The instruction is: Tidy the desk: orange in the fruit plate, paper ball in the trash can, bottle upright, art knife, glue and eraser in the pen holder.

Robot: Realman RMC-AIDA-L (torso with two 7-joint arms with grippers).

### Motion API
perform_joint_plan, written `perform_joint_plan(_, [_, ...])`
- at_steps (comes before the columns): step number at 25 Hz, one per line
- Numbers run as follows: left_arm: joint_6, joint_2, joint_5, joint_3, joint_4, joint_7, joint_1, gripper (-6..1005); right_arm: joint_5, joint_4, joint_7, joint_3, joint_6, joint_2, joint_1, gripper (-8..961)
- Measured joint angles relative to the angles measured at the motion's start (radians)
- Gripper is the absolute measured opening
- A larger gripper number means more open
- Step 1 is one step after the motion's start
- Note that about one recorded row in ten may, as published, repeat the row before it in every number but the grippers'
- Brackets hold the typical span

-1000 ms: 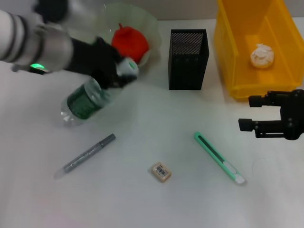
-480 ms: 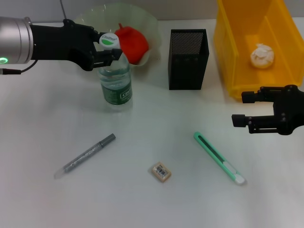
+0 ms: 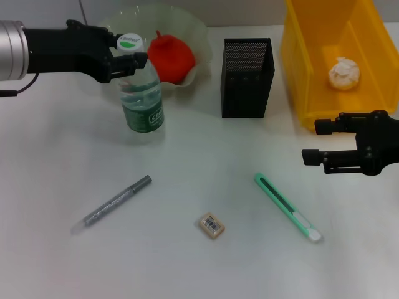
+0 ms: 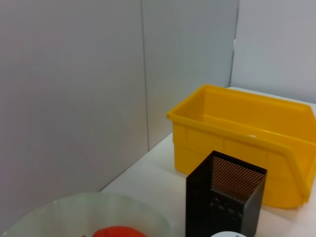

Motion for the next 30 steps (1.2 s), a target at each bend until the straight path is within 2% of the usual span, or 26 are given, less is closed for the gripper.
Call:
perform_joint_plan(11, [-0.029,-0.001,-0.015,0.000,-0.048,0.018,0.024,441,-0.005,0.004,0.000,0.000,0.005,-0.002,0.015,759])
perform_joint_plan(23, [-0.025,0.000,-0.050,-0.003,-0.041,0.022,0.040,441,-0.029,0.022,0.000,0.000,0.008,-0.003,0.043,759])
perform_joint_plan(30, [-0.018,0.003,-0.096,-0.017,-0.019,0.031,0.051,704,-0.036,0.001,0.008,0.000,0.002,-0.003,0.048,760])
